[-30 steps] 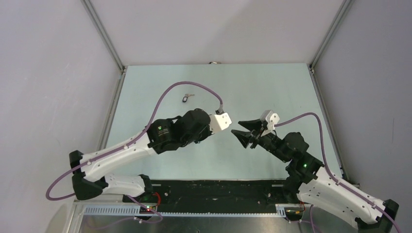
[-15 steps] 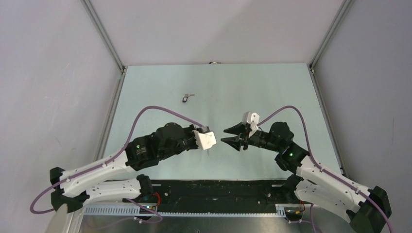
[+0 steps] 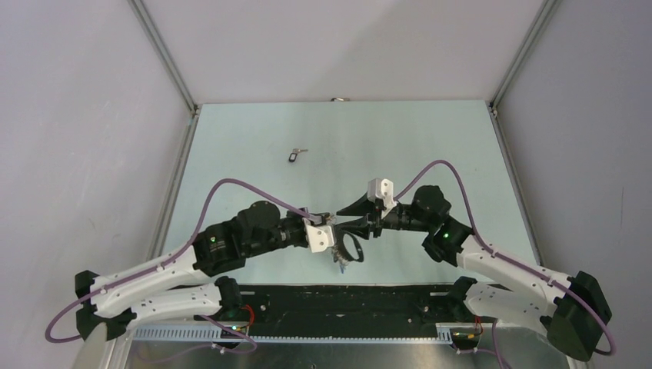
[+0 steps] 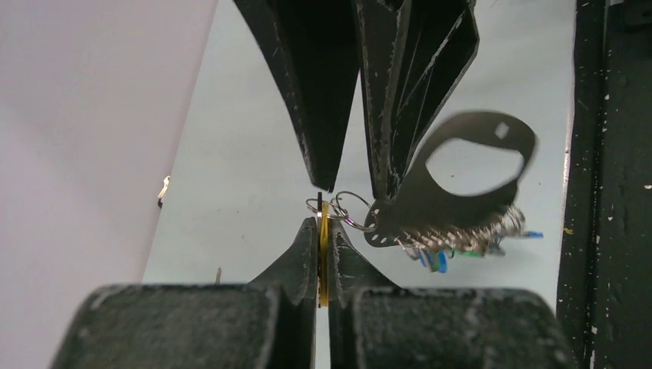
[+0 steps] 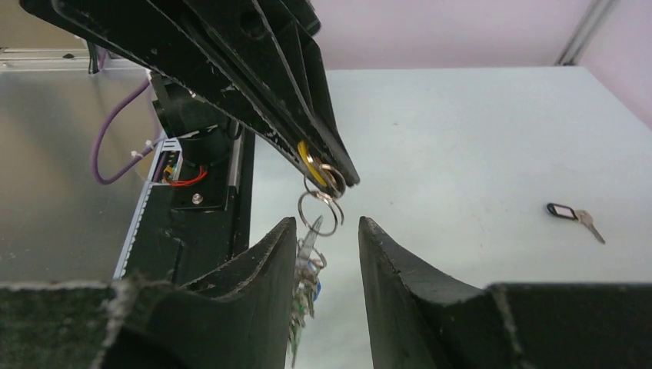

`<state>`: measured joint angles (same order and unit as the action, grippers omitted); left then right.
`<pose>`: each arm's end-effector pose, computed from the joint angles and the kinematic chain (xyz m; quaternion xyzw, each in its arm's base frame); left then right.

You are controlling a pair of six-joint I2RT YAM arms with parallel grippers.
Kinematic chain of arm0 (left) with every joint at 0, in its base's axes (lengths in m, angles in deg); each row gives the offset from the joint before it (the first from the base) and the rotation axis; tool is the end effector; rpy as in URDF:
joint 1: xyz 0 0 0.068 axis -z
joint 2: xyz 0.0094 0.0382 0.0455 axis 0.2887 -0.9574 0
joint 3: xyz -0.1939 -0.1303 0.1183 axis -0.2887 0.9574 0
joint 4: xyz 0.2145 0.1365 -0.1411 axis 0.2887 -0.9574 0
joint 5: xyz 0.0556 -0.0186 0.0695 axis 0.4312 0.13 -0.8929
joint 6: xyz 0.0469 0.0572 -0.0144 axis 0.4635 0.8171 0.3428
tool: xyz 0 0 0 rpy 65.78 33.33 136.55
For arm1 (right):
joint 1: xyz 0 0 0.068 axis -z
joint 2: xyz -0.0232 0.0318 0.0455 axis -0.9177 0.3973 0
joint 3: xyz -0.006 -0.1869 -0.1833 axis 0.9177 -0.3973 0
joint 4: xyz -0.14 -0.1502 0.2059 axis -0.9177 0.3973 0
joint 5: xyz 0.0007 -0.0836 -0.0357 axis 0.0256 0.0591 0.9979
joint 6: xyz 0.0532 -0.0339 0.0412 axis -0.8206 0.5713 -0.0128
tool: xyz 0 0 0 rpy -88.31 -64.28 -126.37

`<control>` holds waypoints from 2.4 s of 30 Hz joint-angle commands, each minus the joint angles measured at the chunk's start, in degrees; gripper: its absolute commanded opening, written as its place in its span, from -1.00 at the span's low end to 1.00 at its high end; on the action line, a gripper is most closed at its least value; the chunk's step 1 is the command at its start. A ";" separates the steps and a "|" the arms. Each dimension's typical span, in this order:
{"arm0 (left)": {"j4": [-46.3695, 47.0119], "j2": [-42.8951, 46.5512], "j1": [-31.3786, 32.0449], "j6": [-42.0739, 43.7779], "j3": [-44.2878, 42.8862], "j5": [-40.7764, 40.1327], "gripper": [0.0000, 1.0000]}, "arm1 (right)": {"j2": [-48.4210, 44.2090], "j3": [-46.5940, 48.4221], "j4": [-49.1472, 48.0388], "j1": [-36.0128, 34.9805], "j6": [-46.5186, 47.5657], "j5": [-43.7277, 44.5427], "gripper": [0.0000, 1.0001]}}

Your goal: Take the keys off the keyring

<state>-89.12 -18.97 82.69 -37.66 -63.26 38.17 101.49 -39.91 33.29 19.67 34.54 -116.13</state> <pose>0.1051 -0.2289 0.3252 0.6151 0.5260 -0.1428 0.5698 0.1621 0.2303 0.2838 -0.4975 0.4913 0.4515 0.5543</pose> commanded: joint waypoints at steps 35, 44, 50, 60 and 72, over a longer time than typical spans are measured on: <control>8.02 4.89 0.36 1.55 4.01 0.85 -0.99 | -6.62 0.38 -10.39 0.78 -14.27 2.74 -1.00; 8.01 4.69 0.40 1.58 4.40 0.82 -1.00 | -8.30 -5.46 -20.26 2.84 -24.67 8.04 -1.00; 7.97 4.12 0.36 1.56 4.42 0.63 -1.00 | -9.39 -11.55 -29.85 3.40 -32.64 14.50 -1.00; 7.96 4.37 0.36 1.32 3.83 0.69 -1.00 | -9.25 -11.34 -22.15 3.61 -25.38 6.54 -0.12; 8.08 5.32 0.36 1.70 3.94 4.34 -1.00 | -9.40 -4.87 -4.92 0.84 -3.62 2.50 -0.06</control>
<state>-83.72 -14.84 83.12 -36.72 -58.84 40.40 91.10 -50.20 22.88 22.30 21.20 -111.67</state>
